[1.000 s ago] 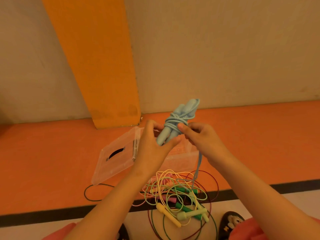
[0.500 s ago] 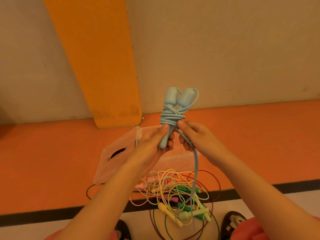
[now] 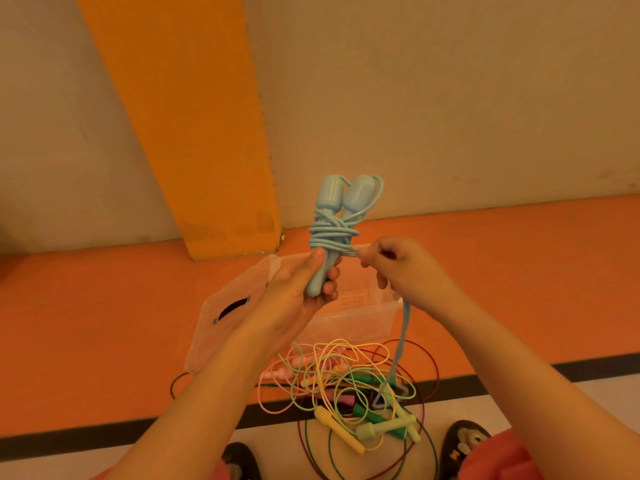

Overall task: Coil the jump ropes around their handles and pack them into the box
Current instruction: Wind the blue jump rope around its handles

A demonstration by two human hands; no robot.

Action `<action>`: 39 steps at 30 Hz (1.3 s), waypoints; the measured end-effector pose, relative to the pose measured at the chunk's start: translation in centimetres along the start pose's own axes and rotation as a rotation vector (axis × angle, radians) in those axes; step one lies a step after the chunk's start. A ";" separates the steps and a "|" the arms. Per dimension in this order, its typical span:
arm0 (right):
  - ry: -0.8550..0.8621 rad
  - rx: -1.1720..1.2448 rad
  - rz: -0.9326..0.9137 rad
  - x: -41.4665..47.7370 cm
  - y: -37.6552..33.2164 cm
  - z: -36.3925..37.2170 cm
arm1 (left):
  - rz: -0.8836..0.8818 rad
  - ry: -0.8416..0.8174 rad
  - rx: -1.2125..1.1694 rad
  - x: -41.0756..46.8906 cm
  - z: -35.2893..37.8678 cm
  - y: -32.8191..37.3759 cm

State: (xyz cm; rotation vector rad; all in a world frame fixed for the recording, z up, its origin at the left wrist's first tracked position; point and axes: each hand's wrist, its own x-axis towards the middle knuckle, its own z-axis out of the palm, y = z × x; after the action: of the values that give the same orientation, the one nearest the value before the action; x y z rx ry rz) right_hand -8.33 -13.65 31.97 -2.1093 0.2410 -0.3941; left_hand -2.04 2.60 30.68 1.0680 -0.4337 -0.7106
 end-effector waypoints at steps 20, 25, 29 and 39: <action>0.069 0.058 -0.047 -0.7 0.2 2.9 | 0.375 0.412 0.925 -0.2 -0.5 -1.5; 0.174 0.129 -0.013 -0.6 0.9 4.2 | 0.380 0.445 1.106 -0.6 0.5 -2.4; 0.148 0.109 -0.056 -0.6 0.9 3.8 | 0.370 0.382 1.052 -0.2 0.0 -1.9; 0.057 0.170 -0.188 -0.2 0.0 2.3 | -0.265 -0.065 -0.024 -0.4 -0.6 1.1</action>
State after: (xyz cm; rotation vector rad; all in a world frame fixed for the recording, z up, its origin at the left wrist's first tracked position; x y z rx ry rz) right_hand -7.71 -11.78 30.80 -1.9604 0.0397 -0.5671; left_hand -1.56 3.57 31.43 1.0930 -0.3413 -0.9846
